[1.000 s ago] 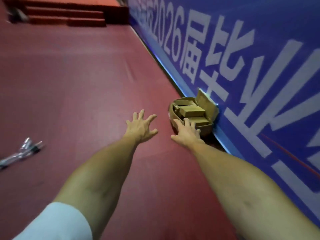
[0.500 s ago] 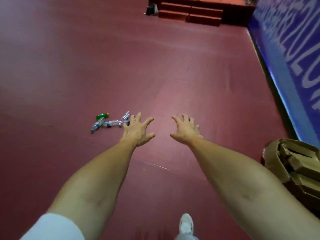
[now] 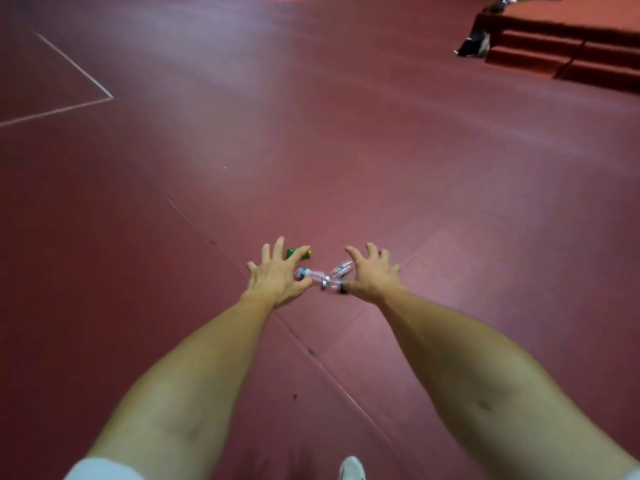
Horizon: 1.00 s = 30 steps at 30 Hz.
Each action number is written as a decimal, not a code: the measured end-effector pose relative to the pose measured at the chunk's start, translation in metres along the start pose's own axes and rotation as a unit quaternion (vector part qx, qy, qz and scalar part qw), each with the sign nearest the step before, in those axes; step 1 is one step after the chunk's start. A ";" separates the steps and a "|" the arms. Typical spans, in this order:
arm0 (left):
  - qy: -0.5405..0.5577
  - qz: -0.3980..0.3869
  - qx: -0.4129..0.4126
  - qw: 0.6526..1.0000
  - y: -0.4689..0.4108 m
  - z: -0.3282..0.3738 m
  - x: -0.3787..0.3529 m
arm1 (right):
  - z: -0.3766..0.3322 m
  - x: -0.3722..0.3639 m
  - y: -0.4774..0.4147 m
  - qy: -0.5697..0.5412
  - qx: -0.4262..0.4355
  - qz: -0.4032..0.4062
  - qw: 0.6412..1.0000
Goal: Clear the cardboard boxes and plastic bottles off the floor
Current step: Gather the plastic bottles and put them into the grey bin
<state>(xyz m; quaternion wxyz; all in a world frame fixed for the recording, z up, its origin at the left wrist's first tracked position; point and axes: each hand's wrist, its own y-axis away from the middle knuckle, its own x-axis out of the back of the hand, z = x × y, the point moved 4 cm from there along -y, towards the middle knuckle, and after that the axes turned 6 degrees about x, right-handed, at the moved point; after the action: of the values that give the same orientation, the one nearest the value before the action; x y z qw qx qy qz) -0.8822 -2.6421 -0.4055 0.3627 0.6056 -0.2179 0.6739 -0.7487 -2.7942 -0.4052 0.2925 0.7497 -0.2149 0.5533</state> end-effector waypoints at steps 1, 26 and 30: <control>-0.001 0.001 0.005 1.000 -0.008 -0.002 0.003 | -0.001 0.003 -0.010 0.002 0.006 -0.001 1.000; -0.003 -0.084 0.038 0.996 -0.432 -0.089 0.000 | -0.025 -0.010 -0.452 0.033 0.021 -0.100 0.994; 0.008 -0.092 0.063 0.994 -0.507 -0.098 -0.022 | -0.010 -0.034 -0.525 0.024 0.029 -0.128 0.991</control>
<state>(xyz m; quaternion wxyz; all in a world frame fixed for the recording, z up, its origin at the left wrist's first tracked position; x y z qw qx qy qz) -0.5655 -2.2500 -0.5180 0.3861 0.6390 -0.1158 0.6551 -0.4269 -2.4007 -0.5410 0.3444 0.7656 -0.0935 0.5353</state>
